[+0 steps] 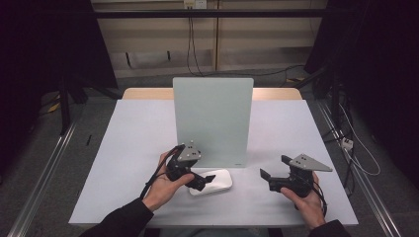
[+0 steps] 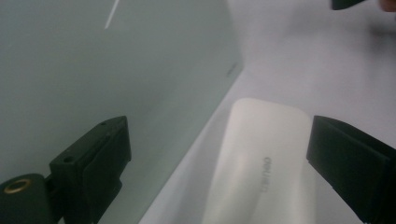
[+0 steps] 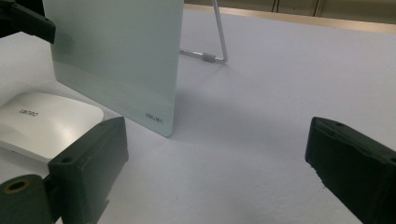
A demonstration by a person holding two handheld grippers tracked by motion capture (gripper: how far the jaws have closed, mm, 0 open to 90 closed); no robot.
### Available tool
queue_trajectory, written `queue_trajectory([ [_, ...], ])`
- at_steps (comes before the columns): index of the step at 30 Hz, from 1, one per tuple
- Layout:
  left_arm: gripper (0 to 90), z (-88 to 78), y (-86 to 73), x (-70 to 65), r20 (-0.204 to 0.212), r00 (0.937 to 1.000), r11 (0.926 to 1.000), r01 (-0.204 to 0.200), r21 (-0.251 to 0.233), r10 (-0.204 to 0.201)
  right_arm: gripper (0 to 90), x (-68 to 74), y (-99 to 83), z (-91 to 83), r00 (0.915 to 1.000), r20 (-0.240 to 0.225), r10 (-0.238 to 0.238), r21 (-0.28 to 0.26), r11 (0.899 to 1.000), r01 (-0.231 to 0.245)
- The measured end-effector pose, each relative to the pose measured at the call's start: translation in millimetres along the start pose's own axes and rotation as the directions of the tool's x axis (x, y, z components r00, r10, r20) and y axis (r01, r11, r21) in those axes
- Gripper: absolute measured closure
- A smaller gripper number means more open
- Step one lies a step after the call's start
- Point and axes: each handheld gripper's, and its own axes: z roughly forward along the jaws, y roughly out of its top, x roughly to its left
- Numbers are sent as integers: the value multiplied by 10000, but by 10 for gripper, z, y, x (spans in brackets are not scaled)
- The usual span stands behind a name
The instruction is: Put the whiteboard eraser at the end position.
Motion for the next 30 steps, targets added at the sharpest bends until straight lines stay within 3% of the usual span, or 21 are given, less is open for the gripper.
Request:
queue_trajectory([
  [2, 66, -44, -19, 31, -66, 9994, 9987, 342, -374, -344, 58, -2, 0, -2, 10000, -7, -3, -7, 10000, 3],
  [5, 66, -133, -37, 46, -546, 9983, 9984, 163, -551, -193, 58, 0, -1, -2, 10000, 3, -9, -24, 10000, 9],
  [8, 65, -248, -80, 83, -499, 9979, 9962, 374, -786, -414, 57, 1, -3, -6, 10000, 15, -1, -18, 10000, 1],
  [11, 60, -338, -129, 103, -884, 9955, 9964, 267, -804, -338, 55, -1, -4, -5, 10000, 12, 14, -9, 10000, -14],
  [15, 59, -414, -220, 133, -1054, 9915, 9931, 667, -962, -768, 53, 3, -6, -4, 10000, 71, 3, 24, 10000, -3],
  [17, 59, -449, -262, 130, -1353, 9873, 9930, 701, -951, -827, 53, 0, -8, -7, 10000, 94, 19, 28, 10000, -19],
  [23, 60, -590, -372, 164, -1362, 9839, 9865, 981, -1313, -1160, 54, -2, -15, -19, 9999, 146, 43, 45, 10000, -44],
  [27, 59, -688, -454, 169, -1514, 9814, 9845, 957, -1470, -1179, 55, -2, -17, -26, 9998, 201, 82, 35, 10000, -82],
  [30, 59, -764, -495, 183, -1799, 9754, 9824, 993, -1581, -1275, 56, 3, -20, -27, 9998, 215, 49, 62, 10000, -50],
])
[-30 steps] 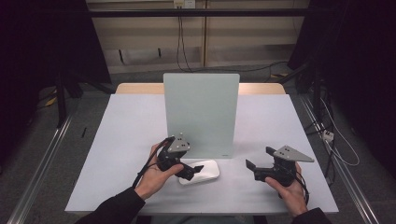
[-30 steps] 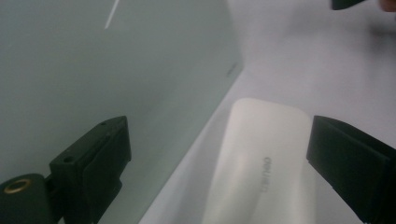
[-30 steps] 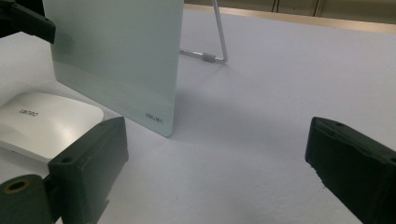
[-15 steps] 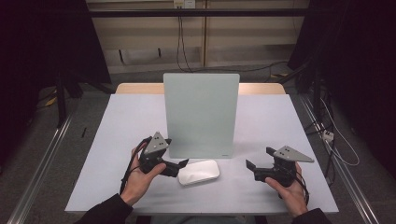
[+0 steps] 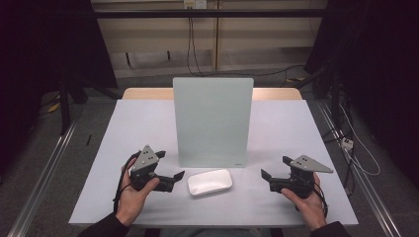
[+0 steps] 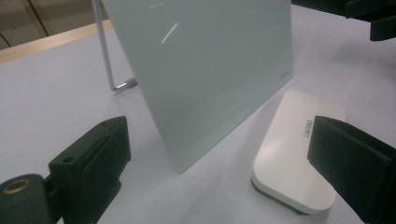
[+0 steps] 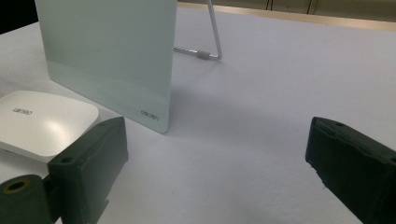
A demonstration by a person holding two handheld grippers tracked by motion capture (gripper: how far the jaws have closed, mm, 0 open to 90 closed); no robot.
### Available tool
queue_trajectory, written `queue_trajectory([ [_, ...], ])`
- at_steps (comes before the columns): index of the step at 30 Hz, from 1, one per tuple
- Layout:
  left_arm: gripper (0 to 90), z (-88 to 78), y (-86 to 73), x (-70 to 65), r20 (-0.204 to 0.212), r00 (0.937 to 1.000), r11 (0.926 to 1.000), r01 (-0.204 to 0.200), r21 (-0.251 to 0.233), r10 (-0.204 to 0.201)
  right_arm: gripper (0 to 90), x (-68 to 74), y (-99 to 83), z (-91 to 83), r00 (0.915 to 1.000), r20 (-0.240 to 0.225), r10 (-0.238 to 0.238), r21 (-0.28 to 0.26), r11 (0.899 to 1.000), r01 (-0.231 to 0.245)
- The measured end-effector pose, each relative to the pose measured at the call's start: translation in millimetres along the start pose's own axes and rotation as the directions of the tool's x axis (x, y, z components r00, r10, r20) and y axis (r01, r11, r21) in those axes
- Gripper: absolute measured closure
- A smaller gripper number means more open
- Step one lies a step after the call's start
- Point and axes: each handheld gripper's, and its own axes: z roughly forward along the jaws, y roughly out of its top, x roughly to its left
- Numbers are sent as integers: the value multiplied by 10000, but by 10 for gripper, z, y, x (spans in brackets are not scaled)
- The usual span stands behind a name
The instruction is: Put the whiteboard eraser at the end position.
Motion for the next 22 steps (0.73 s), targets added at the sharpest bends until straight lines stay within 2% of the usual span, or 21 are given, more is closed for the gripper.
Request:
queue_trajectory([
  [1, 58, -17, -3, 14, -25, 10000, 10000, -18, 10, 18, 56, 0, 0, -1, 10000, 23, 40, -33, 10000, -40],
  [3, 57, -53, -25, 42, -59, 9998, 9997, 213, -134, -214, 57, -2, -2, -4, 10000, 35, 69, -50, 10000, -69],
  [11, 57, -155, -171, 135, -349, 9969, 9969, 693, -380, -707, 59, -9, -14, -33, 9999, 144, 92, -69, 9999, -91],
  [13, 52, -172, -180, 164, -296, 9958, 9955, 852, -418, -865, 59, -7, -17, -36, 9998, 176, 93, -57, 9999, -92],
  [14, 54, -182, -187, 173, -461, 9950, 9951, 860, -492, -883, 59, -7, -18, -38, 9998, 181, 91, -41, 10000, -90],
  [15, 50, -182, -197, 174, -641, 9922, 9929, 1027, -604, -1066, 59, -7, -19, -40, 9998, 179, 96, -42, 9999, -95],
  [17, 46, -181, -219, 202, -627, 9893, 9896, 1273, -671, -1315, 59, -13, -21, -40, 9997, 203, 102, -50, 9999, -101],
  [22, 46, -191, -243, 239, -673, 9867, 9875, 1437, -648, -1480, 58, -13, -14, -26, 9998, 163, 65, -32, 10000, -65],
])
